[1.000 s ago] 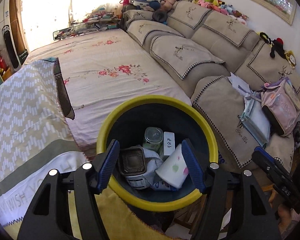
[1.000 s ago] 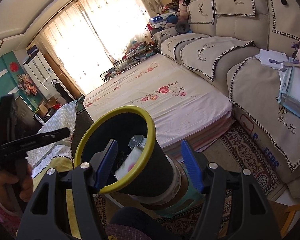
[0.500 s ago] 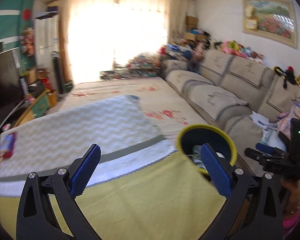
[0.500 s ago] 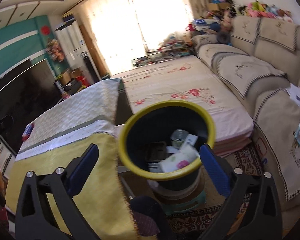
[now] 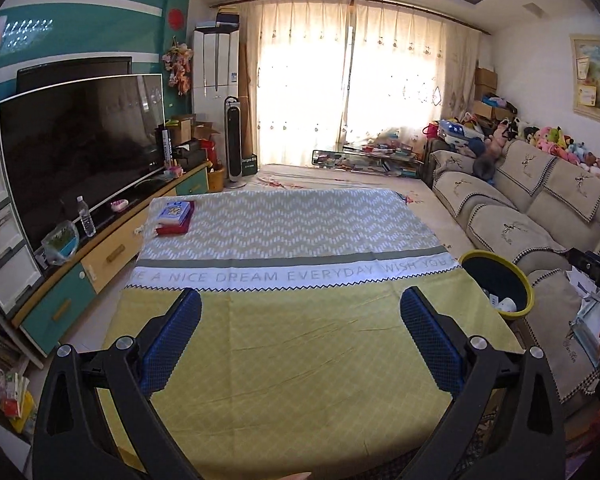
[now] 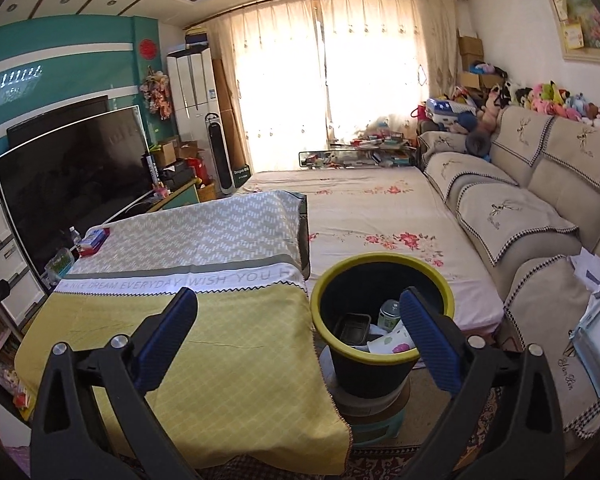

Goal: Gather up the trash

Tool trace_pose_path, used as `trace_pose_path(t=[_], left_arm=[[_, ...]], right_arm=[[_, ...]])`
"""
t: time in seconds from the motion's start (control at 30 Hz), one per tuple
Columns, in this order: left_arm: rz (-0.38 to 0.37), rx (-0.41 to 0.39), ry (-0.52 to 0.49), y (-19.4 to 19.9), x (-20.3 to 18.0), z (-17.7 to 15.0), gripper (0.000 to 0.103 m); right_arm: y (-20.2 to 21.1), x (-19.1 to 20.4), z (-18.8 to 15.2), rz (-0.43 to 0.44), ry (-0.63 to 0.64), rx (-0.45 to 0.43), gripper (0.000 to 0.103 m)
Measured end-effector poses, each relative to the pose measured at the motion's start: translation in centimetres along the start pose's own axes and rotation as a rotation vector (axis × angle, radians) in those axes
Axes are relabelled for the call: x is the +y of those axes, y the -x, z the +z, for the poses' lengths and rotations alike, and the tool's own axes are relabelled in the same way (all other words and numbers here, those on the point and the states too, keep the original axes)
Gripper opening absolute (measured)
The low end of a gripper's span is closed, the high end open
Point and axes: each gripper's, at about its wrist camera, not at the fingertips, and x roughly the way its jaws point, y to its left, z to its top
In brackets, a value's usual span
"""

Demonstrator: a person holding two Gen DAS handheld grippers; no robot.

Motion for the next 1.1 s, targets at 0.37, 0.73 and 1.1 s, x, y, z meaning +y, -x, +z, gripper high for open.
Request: trace_pose_path(t=[0.37,0.73,1.1], left_arm=[[0.02,-0.046,0.036,3.1,0.4,-0.4,0.098],[0.02,-0.032,0.032,2.0,-0.1,0.0,0.098],[0.018,-0.033,0.044,2.1,0.1,0.1,0.098]], right_arm=[[0.4,1.1,-0.2,0.03,0.009,-0.013,0.096],[-0.6,1.3,-0.6,0.031,0.015,0.005,0.096],[-1.0,1.4,-0.9,0.038,0.017,0.016,0.096]])
